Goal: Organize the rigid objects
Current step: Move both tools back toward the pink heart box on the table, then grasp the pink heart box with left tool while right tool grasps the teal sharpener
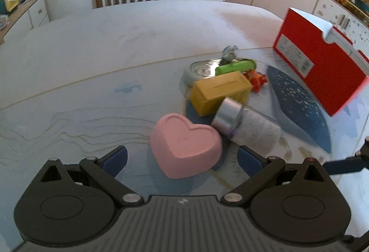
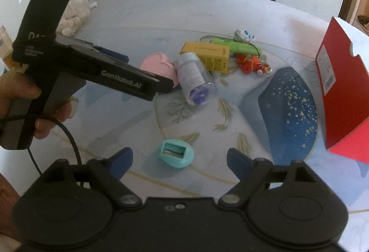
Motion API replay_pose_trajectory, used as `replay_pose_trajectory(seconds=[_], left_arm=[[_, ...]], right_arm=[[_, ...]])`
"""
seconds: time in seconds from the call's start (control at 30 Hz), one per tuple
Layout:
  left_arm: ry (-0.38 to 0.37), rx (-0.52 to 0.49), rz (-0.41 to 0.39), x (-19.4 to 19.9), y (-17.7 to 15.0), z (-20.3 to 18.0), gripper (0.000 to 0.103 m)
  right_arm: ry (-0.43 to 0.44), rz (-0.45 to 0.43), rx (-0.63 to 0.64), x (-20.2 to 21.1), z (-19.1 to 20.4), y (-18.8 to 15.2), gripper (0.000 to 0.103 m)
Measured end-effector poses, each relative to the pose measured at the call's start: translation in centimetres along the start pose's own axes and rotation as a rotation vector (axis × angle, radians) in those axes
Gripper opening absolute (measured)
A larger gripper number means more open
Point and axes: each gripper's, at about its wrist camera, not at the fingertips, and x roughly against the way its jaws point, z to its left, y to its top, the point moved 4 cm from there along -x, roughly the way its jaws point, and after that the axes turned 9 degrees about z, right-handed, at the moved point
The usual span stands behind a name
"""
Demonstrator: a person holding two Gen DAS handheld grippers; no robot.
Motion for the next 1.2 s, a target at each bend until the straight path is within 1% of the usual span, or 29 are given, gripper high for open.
replay_pose_trajectory(seconds=[0.23, 0.3, 0.37, 0.4, 0.47, 0.53, 0.57, 0.67, 0.7, 0.77, 0.97, 1.2], left_arm=[[0.017, 0.000, -0.011, -0.7, 0.1, 0.3, 0.101], [0.010, -0.003, -0.017, -0.8, 0.3, 0.2, 0.101], [0.013, -0.008, -0.023, -0.9, 0.4, 0.0, 0.101], [0.014, -0.013, -0.026, -1.0, 0.4, 0.0, 0.101], [0.027, -0.026, -0.038, -1.0, 0.4, -0.2, 0.097], [0.040, -0.039, -0.046, -0.9, 0.4, -0.3, 0.090], [0.045, -0.045, -0.050, -0.9, 0.4, -0.4, 0.089], [0.048, -0.060, -0.058, -0.8, 0.4, -0.8, 0.080], [0.052, -0.067, -0.060, -0.8, 0.4, -0.9, 0.075], [0.059, -0.072, -0.062, -0.8, 0.4, -1.1, 0.074], [0.047, -0.043, -0.059, -0.7, 0.4, -0.9, 0.073], [0.038, -0.005, -0.076, 0.6, 0.4, -0.9, 0.073]], right_arm=[[-0.012, 0.019, 0.026, -1.1, 0.5, 0.2, 0.075], [-0.012, 0.021, 0.034, -1.2, 0.6, 0.2, 0.069], [-0.012, 0.023, 0.046, -1.3, 0.9, 0.3, 0.065], [-0.013, 0.024, 0.052, -1.3, 1.0, 0.2, 0.061], [-0.014, 0.027, 0.057, -1.3, 1.0, 0.2, 0.055], [-0.018, 0.030, 0.055, -1.4, 1.0, 0.1, 0.052], [-0.020, 0.031, 0.054, -1.4, 0.9, 0.2, 0.049], [-0.018, 0.037, 0.049, -1.6, 0.8, 0.2, 0.044], [-0.019, 0.040, 0.050, -1.7, 0.8, 0.2, 0.042], [-0.026, 0.044, 0.057, -1.9, 0.8, 0.2, 0.040], [-0.036, 0.035, 0.062, -1.8, 0.8, 0.2, 0.038], [-0.039, 0.017, 0.057, -0.6, 0.6, 0.5, 0.038]])
